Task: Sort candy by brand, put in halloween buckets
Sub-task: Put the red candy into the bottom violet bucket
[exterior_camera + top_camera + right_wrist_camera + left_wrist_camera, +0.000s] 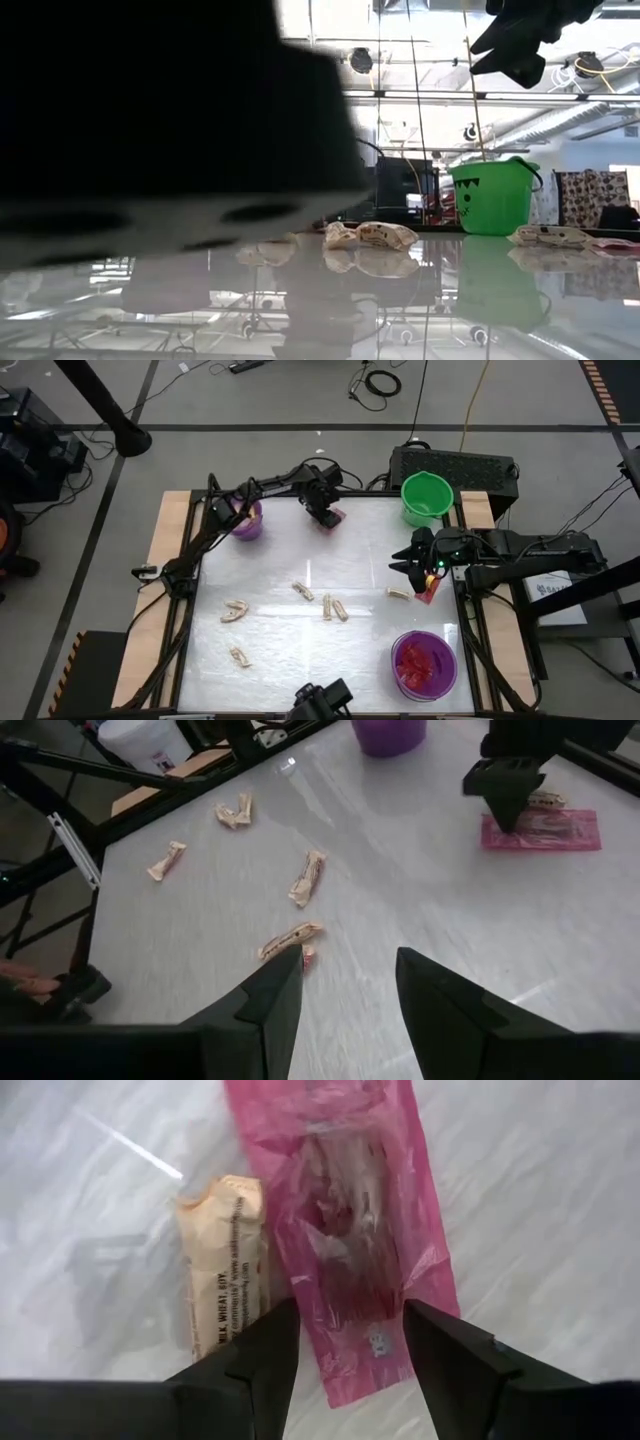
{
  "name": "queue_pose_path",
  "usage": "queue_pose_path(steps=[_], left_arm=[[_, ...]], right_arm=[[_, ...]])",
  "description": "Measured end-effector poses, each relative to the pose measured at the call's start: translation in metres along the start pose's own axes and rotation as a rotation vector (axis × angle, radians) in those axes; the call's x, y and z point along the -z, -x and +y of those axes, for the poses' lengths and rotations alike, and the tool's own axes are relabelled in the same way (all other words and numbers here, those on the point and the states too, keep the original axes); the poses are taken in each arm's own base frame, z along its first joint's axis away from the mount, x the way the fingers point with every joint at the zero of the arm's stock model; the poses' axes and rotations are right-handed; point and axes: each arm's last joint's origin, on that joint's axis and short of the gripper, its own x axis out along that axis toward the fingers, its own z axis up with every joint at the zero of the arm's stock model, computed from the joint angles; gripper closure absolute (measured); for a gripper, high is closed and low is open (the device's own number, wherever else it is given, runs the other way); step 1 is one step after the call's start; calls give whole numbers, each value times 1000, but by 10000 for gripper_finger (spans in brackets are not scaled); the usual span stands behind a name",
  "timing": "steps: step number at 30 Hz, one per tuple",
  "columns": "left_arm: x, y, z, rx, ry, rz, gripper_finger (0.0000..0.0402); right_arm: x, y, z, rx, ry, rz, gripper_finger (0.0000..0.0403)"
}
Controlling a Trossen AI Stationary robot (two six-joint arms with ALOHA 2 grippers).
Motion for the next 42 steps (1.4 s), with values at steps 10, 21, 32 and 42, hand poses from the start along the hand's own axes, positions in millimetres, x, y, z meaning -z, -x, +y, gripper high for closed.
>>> queue_pose_path(steps=[10, 21, 32, 42], left_arm=[[7, -6, -27, -203, -223, 40, 260], [13, -1, -30, -276, -344, 133, 313], [20, 2, -28, -277, -325, 203, 325], [28, 4, -39, -153, -323, 259, 384]], right_arm=[[0, 0, 0, -3, -43, -3, 248], [0, 0, 0, -12, -87, 3, 248], [0, 0, 0, -11, -89, 3, 248], [1, 0, 0, -7, -89, 10, 248]])
